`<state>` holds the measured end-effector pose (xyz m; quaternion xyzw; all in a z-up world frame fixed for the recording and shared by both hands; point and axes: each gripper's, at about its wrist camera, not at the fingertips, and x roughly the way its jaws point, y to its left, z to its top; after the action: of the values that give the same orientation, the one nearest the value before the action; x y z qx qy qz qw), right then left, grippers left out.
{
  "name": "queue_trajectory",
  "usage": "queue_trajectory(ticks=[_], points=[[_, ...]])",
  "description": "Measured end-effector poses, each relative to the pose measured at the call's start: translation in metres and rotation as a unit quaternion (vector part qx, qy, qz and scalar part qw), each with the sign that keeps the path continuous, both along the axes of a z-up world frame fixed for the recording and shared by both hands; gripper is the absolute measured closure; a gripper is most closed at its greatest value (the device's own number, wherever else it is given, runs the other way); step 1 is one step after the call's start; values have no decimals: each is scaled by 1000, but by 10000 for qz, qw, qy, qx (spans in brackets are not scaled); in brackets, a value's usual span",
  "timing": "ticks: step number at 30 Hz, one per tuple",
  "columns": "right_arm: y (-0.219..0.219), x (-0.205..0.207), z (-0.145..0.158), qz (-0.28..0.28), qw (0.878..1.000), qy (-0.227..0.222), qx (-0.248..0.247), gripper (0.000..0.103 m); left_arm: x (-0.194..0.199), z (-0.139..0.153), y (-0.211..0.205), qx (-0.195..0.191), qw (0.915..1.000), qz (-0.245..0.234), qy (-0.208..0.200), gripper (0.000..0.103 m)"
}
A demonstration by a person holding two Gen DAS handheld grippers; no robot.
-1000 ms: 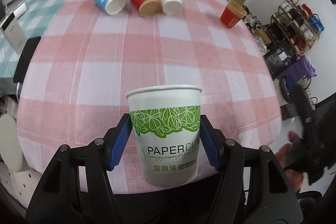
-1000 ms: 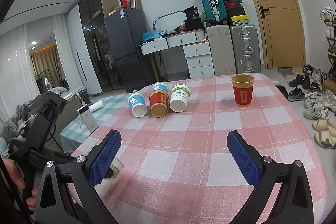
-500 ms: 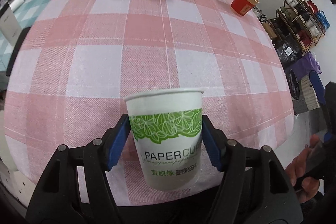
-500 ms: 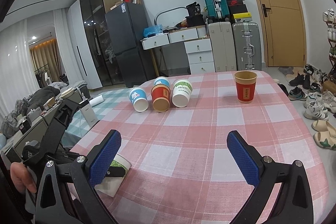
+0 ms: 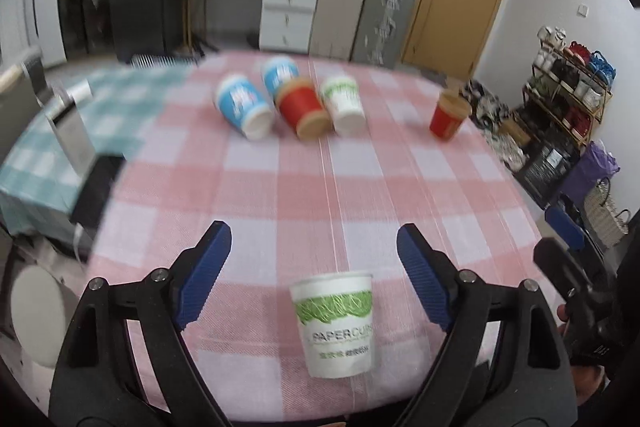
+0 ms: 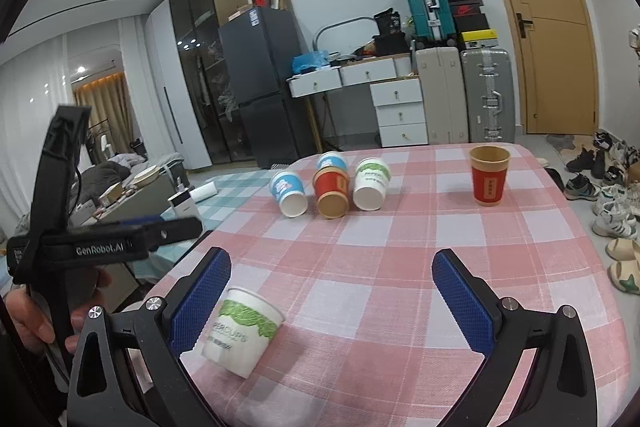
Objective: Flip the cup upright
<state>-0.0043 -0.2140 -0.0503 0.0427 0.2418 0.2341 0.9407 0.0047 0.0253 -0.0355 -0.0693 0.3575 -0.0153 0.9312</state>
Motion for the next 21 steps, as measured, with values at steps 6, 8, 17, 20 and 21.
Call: queue_trajectory(ticks=[6,8,17,20,21], points=[[5,-12,11,45,9999,-108,46,0,-23,25,-6,430,9979,141,-463,0],[7,-15,16,50,9999,-165,-12,0,-35,30,-7,509,9964,225,-639,0],[13,-34,33,98,9995,-287,-39,0,-64,42,-8,437,9954,354,-775,0],[15,-39,35,95,9996,-243,-46,0,-71,42,-7,388,9955,391,-777,0],[15,-38,34,97,9998,-180,-21,0,-74,43,-7,369,9955,387,-780,0]])
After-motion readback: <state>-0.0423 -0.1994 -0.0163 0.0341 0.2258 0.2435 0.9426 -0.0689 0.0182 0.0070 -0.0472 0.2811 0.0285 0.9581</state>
